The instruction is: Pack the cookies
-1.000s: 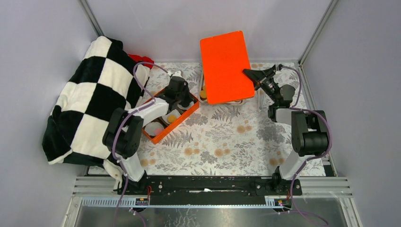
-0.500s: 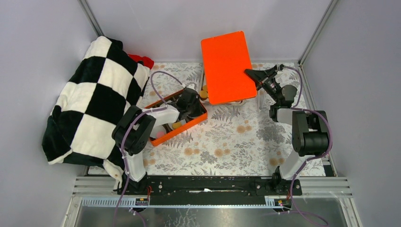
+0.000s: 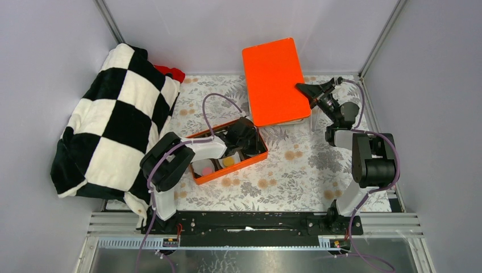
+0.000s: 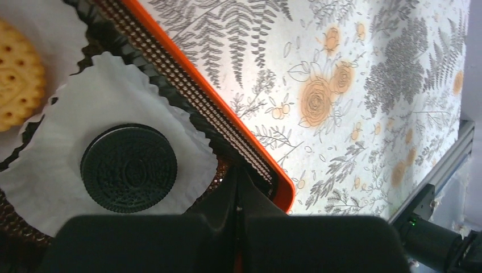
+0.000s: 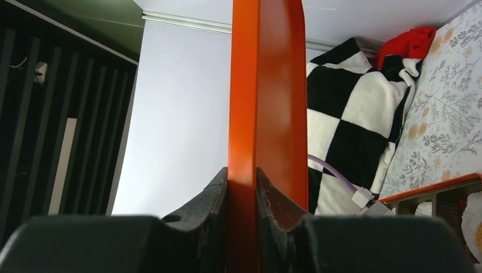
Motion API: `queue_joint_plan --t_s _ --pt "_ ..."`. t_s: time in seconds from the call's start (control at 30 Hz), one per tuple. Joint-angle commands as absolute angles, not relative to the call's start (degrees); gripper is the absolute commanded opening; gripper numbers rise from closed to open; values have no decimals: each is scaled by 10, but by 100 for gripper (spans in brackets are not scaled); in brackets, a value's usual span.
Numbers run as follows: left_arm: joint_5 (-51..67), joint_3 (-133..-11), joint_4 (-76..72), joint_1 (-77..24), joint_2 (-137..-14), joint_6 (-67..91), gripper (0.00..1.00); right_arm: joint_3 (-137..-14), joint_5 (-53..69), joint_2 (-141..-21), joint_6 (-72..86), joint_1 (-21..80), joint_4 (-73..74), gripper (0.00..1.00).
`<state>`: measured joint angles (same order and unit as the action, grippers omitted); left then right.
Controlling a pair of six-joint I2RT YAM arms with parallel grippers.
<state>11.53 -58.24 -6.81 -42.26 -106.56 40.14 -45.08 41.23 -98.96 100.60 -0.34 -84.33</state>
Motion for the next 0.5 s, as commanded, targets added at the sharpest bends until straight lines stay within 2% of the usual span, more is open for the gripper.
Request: queue_joint_plan --t_s 0.0,0.1,0.2,0.33,0.47 --pt "166 -597 -130 -434 -1079 380 0 -485 421 -975 1022 4 -984 0" --pt "112 -584 -120 -445 -1044 392 0 -495 424 -978 1024 3 -986 0" --pt "0 -565 -62 -460 -964 404 0 -504 421 -981 1024 4 -986 0" --pt "-166 -584 72 -466 -876 442 0 -526 421 -987 1025 4 -987 0" --pt "-306 -617 230 -456 -843 542 0 -538 422 -985 1028 4 -987 0"
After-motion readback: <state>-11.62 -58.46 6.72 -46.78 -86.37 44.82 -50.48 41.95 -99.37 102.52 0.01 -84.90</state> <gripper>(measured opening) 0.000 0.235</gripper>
